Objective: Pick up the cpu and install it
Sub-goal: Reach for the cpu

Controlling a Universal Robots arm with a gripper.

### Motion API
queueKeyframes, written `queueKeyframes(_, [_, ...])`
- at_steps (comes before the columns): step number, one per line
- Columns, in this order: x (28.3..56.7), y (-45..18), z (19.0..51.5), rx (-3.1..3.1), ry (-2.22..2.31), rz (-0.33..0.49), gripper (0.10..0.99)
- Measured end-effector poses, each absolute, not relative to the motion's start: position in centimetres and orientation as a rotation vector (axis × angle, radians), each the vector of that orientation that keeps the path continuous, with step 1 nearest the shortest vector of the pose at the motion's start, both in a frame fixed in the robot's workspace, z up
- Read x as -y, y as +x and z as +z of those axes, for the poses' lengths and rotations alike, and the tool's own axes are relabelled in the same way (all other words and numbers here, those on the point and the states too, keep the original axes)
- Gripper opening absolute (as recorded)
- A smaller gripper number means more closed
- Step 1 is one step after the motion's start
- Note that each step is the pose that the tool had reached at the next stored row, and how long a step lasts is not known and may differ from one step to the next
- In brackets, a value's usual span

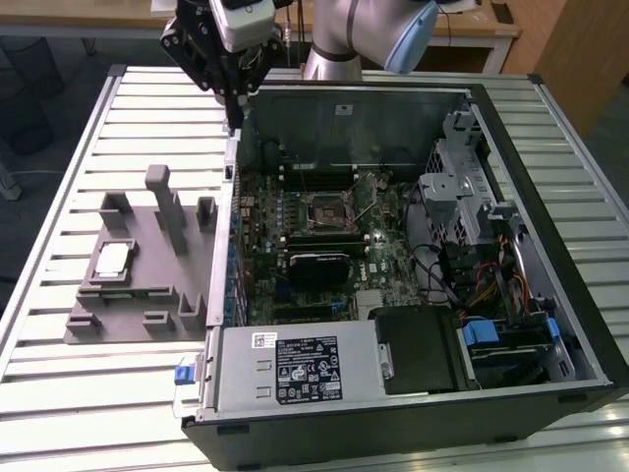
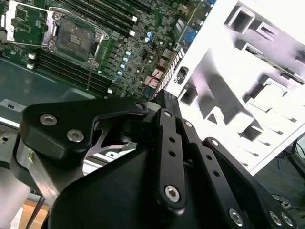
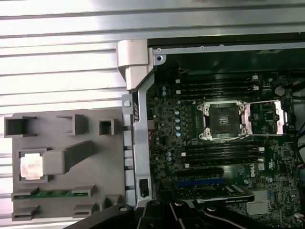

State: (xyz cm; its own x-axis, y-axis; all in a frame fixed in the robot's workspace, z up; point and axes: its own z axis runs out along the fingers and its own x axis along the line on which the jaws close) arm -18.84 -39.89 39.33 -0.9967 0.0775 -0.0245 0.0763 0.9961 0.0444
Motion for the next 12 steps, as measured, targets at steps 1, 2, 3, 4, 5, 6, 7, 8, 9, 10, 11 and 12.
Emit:
queueKeyframes(1, [39.9, -19.0, 39.3, -3.112, 0.12, 0.068, 0.106])
queueKeyframes(2, [39.9, -19.1, 39.3, -3.112, 0.12, 0.068, 0.106])
queueKeyframes(3, [39.9, -19.2, 39.3, -3.112, 0.12, 0.068, 0.106])
queueKeyframes(4, [39.9, -19.3, 39.3, -3.112, 0.12, 0.068, 0.106])
queueKeyframes(5, [39.9, -19.5, 39.3, -3.112, 0.12, 0.068, 0.106])
queueKeyframes(6, [39.9, -19.6, 39.3, -3.112, 0.12, 0.068, 0.106])
queueKeyframes(7, [39.9, -19.7, 39.3, -3.112, 0.12, 0.068, 0.106])
queueKeyframes(8, [39.9, -19.9, 39.3, -3.112, 0.12, 0.068, 0.106])
queueKeyframes(9, [39.9, -20.0, 39.3, -3.112, 0.12, 0.068, 0.106])
queueKeyframes(10, [39.9, -20.1, 39.3, -3.112, 0.12, 0.068, 0.106])
queueKeyframes(11, [39.9, -20.3, 39.3, -3.112, 0.12, 0.068, 0.106])
queueKeyframes(12, [39.9, -20.4, 39.3, -3.112, 0.12, 0.068, 0.106])
